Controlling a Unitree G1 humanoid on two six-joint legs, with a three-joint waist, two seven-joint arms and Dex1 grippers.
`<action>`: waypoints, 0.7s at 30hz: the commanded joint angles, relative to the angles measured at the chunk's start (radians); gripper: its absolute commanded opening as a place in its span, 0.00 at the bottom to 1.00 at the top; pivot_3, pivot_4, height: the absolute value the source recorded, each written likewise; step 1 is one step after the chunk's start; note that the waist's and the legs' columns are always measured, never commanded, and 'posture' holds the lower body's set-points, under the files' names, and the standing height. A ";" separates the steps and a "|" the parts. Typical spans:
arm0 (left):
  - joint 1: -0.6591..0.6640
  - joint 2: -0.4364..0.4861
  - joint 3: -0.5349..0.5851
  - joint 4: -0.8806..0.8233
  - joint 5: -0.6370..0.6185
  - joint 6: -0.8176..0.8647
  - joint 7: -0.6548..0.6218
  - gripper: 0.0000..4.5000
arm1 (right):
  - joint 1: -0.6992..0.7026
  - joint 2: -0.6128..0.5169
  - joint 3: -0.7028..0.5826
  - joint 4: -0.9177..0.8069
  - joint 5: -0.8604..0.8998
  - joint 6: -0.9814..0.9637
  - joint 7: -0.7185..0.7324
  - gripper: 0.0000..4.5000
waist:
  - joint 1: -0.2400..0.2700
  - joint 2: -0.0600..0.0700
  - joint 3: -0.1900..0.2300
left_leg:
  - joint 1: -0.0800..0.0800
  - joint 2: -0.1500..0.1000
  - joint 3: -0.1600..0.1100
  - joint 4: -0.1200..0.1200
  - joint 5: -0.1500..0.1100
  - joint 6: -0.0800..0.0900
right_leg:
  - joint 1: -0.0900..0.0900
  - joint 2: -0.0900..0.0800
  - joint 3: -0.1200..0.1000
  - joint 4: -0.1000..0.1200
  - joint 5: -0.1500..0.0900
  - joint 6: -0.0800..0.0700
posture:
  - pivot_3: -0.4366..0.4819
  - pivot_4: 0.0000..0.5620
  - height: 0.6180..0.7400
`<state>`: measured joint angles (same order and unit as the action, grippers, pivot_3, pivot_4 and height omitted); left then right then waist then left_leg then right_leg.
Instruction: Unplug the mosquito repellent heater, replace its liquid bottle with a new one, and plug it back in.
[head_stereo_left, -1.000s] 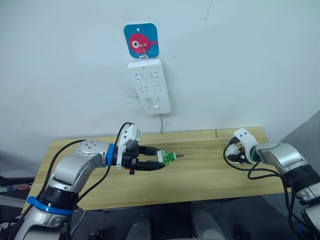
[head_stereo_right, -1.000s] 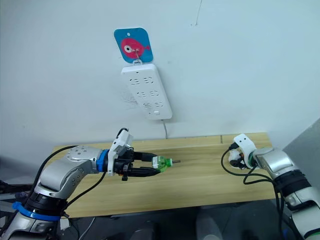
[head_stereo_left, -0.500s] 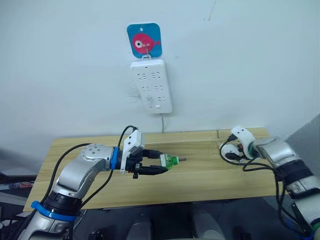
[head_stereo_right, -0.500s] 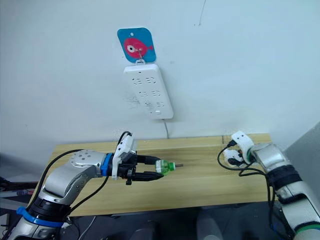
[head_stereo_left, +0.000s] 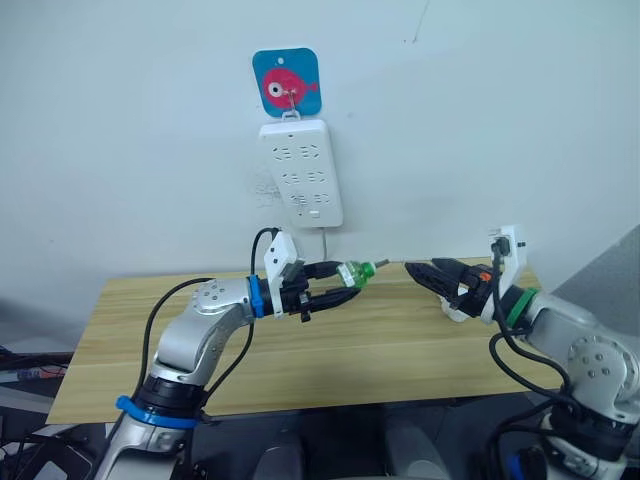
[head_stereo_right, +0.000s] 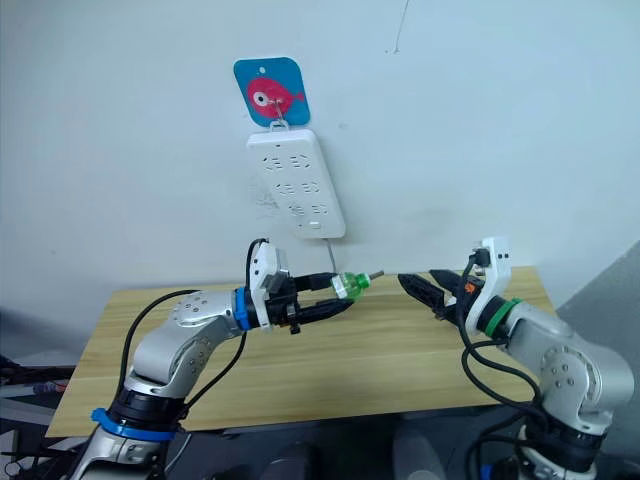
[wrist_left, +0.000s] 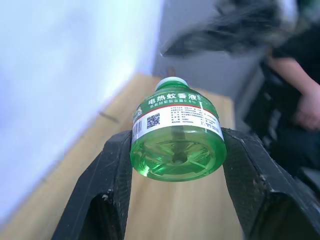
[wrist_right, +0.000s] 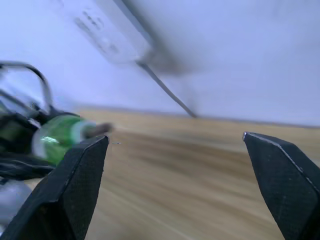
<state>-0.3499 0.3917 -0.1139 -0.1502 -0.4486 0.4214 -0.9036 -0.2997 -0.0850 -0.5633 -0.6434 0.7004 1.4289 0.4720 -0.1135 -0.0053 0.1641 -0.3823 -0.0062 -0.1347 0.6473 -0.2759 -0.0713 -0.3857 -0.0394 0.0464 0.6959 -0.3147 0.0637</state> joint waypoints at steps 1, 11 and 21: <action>-0.034 -0.057 0.028 -0.012 0.017 -0.060 0.082 0.50 | 0.015 0.146 -0.070 -0.078 0.137 0.034 -0.081 1.00 | -0.002 0.000 -0.001 | 0.000 0.000 0.000 0.000 0.000 0.000 | 0.000 0.000 0.000 0.000 0.000 0.000 | 0.27 0.22 0.95; -0.030 -0.082 0.017 -0.037 -0.011 -0.062 0.082 0.50 | -0.024 0.257 0.026 0.020 0.241 -0.094 -0.253 1.00 | -0.044 0.004 -0.005 | 0.001 0.000 0.000 -0.001 0.000 0.000 | 0.000 0.001 0.000 0.001 0.000 0.000 | 0.27 0.20 0.95; -0.005 -0.086 0.016 -0.056 -0.025 -0.059 0.087 0.50 | -0.056 0.243 0.128 0.154 0.387 -0.238 -0.343 1.00 | -0.055 0.004 -0.005 | 0.001 0.000 0.000 -0.001 0.000 0.000 | 0.000 0.001 0.000 0.001 0.000 0.000 | 0.29 0.21 0.95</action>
<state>-0.3558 0.3095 -0.1041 -0.1597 -0.4622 0.3790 -0.8175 -0.3365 0.1298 -0.4482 -0.4836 1.0280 1.2220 0.1435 -0.1689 -0.0012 0.1592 -0.3814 -0.0059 -0.1350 0.6465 -0.2759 -0.0713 -0.3860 -0.0386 0.0463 0.6969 -0.3147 0.0636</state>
